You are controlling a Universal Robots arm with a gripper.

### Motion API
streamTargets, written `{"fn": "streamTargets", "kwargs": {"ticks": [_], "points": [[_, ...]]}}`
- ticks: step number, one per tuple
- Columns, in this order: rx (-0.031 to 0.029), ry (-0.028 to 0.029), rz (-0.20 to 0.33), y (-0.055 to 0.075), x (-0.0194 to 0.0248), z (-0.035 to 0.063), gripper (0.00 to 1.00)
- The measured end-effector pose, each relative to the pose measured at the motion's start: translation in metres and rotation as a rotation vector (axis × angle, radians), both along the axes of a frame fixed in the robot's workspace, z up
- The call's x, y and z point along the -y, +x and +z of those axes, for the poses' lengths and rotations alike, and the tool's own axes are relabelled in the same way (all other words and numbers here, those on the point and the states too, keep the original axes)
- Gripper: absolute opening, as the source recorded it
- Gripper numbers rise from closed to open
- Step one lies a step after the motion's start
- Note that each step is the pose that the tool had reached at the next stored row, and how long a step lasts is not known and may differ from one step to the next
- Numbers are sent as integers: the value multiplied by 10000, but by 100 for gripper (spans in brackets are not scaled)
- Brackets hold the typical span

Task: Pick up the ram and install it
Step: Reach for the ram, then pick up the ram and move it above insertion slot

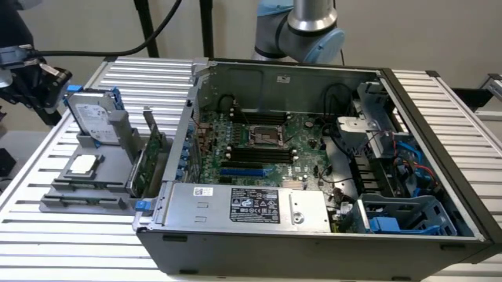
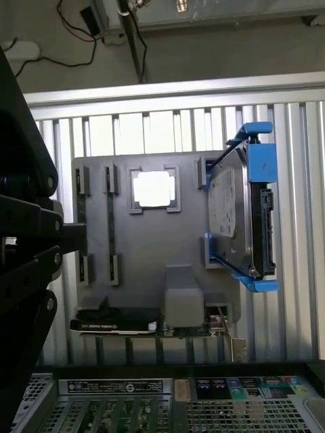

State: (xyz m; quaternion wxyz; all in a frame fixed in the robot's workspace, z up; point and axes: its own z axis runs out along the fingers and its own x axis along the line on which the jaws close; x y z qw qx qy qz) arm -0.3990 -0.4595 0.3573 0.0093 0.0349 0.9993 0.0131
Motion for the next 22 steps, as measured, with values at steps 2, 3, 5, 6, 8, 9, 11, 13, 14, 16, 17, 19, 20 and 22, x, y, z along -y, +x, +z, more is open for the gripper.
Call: {"fn": "streamTargets", "kwargs": {"ticks": [2,3,5,6,8,9,11,13,14,16,17,19,20,22], "points": [[-8,0,0,0,0,0,0],[-9,0,0,0,0,0,0],[-11,0,0,0,0,0,0],[-12,0,0,0,0,0,0],[-14,0,0,0,0,0,0],[-15,0,0,0,0,0,0],[-17,0,0,0,0,-1,0],[-19,0,148,-2,0,-8,0],[-20,-1,326,-3,0,-13,0],[-22,-1,685,-4,0,-22,0],[-23,-1,863,-4,-1,-25,0],[-23,-1,1234,-4,0,-34,0],[-23,-2,1415,-4,0,-37,0],[-22,-2,1775,-4,0,-46,0]]}}
